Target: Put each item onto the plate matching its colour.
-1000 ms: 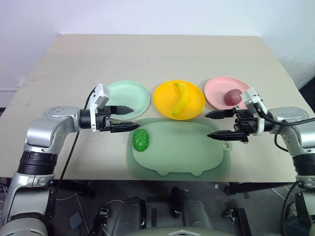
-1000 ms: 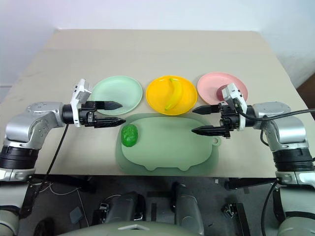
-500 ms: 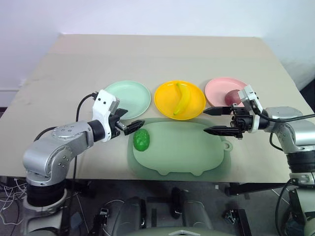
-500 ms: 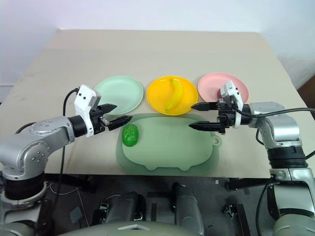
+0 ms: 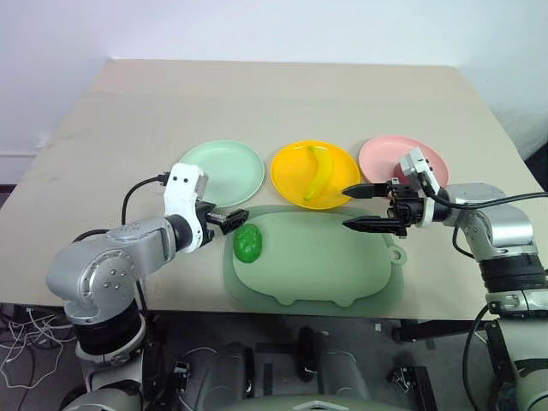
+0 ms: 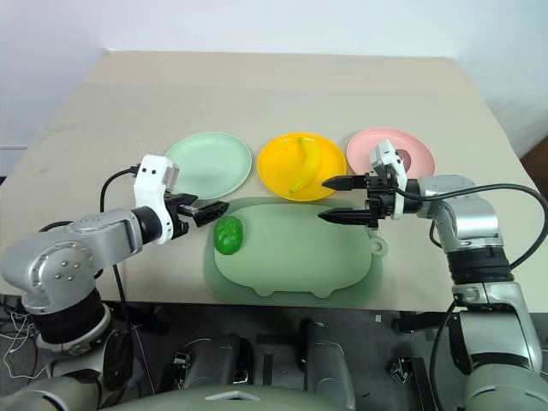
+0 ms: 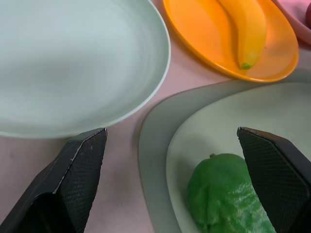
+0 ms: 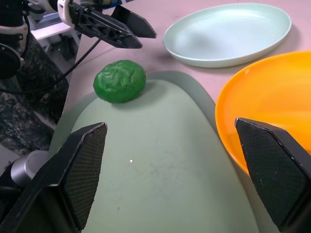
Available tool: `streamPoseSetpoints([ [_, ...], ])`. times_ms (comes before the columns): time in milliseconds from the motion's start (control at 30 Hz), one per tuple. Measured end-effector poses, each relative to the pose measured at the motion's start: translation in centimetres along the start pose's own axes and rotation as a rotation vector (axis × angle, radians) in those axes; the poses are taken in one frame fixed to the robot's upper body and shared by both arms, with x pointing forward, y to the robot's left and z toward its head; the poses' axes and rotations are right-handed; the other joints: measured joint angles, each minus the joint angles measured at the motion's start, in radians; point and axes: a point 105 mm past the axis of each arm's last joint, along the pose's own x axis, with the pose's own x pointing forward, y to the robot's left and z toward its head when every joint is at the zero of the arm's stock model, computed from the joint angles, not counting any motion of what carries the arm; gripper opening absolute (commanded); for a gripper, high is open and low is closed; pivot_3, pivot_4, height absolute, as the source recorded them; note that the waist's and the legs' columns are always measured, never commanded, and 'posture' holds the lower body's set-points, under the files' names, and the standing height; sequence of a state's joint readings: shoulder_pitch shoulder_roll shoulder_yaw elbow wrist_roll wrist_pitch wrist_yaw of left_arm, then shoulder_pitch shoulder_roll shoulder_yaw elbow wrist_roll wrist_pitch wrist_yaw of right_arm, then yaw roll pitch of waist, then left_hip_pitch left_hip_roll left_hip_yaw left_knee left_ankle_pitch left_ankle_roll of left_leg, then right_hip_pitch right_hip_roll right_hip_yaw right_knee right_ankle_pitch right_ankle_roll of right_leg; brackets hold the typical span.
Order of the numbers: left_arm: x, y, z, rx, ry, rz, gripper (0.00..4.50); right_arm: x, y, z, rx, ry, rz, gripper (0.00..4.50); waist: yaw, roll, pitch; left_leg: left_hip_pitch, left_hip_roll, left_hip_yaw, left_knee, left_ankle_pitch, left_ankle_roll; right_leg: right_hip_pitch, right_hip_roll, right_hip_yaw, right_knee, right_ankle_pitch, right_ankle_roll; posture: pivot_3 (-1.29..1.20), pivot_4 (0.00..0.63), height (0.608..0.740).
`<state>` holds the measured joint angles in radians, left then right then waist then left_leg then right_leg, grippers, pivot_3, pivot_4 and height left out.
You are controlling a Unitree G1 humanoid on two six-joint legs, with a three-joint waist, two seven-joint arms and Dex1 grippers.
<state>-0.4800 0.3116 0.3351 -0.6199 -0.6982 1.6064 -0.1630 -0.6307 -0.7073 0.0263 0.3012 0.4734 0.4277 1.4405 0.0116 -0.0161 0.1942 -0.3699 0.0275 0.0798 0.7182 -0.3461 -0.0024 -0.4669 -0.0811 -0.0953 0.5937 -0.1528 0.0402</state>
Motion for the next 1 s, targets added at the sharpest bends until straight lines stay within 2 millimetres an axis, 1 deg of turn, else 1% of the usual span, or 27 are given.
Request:
streamPoseSetpoints([
  [100, -0.2, -0.2, 0.1, 0.0, -0.006, -0.01, 4.5, 0.1, 0.0, 0.0, -0.004, -0.002, 0.005, 4.43, 0.002, 0.0, 0.0, 0.0, 0.0, 0.0, 0.0, 0.0, 0.0, 0.0, -0.001, 0.0, 0.0, 0.0, 0.0, 0.0, 0.15, 0.74],
  [233, 0.0, -1.5, -0.1, -0.029, -0.012, -0.088, 4.5, 0.3, 0.0, 0.0, -0.011, -0.008, 0.003, 4.43, 0.001, 0.0, 0.0, 0.0, 0.0, 0.0, 0.0, 0.0, -0.001, 0.001, -0.001, 0.0, 0.001, 0.0, 0.0, 0.0, 0.15, 0.74],
  [333, 0.0, -1.9, -0.5, -0.053, 0.009, -0.137, 4.5, 0.4, -0.1, -0.1, -0.016, -0.003, -0.007, 4.43, 0.0, 0.0, 0.0, 0.001, 0.0, 0.0, 0.0, 0.001, -0.001, 0.0, 0.0, 0.0, 0.001, 0.0, 0.0, 0.0, 0.15, 0.74],
  [400, -0.2, -1.7, -0.7, -0.061, 0.033, -0.156, 4.5, 0.5, -0.2, -0.2, -0.016, 0.001, -0.01, 4.43, 0.0, 0.0, 0.0, 0.001, 0.0, 0.0, 0.0, 0.001, -0.001, 0.001, 0.0, 0.0, 0.001, 0.0, 0.0, 0.0, 0.15, 0.74],
  [500, -0.4, -0.9, -0.9, -0.069, 0.063, -0.134, 4.5, 0.5, -0.2, -0.2, -0.016, 0.001, -0.013, 4.43, 0.0, 0.0, 0.0, 0.001, 0.0, 0.0, 0.0, 0.001, -0.001, 0.001, 0.0, 0.0, 0.001, 0.0, 0.0, 0.0, 0.15, 0.74],
  [567, -0.6, -0.7, -1.0, -0.067, 0.075, -0.129, 4.5, 0.5, -0.2, -0.2, -0.016, 0.001, -0.015, 4.43, 0.002, 0.0, 0.0, 0.001, 0.0, 0.0, 0.0, 0.001, -0.001, 0.001, -0.001, 0.0, 0.001, 0.0, 0.0, 0.0, 0.15, 0.74],
  [700, -0.5, -1.1, -1.3, -0.097, 0.097, -0.154, 4.5, 0.5, -0.2, -0.3, -0.015, 0.002, -0.016, 4.43, 0.001, 0.0, 0.0, 0.001, 0.0, 0.0, 0.0, 0.001, -0.001, 0.001, -0.001, 0.0, 0.001, 0.0, 0.0, 0.0, 0.15, 0.74],
  [800, -0.5, -1.4, -2.1, -0.126, 0.132, -0.175, 4.5, 0.5, -0.1, -0.3, -0.015, 0.003, -0.018, 4.43, 0.001, 0.0, 0.0, 0.002, 0.0, 0.0, 0.0, 0.001, -0.002, 0.001, -0.001, 0.0, 0.001, 0.0, 0.0, 0.0, 0.15, 0.74],
  [1000, -1.3, -1.2, -2.8, -0.124, 0.206, -0.138, 4.5, 0.6, -0.1, -0.4, -0.016, 0.003, -0.027, 4.43, 0.001, 0.0, 0.0, 0.003, 0.0, 0.0, -0.001, 0.001, -0.003, 0.001, -0.001, 0.001, 0.001, 0.0, 0.0, 0.0, 0.15, 0.74],
])
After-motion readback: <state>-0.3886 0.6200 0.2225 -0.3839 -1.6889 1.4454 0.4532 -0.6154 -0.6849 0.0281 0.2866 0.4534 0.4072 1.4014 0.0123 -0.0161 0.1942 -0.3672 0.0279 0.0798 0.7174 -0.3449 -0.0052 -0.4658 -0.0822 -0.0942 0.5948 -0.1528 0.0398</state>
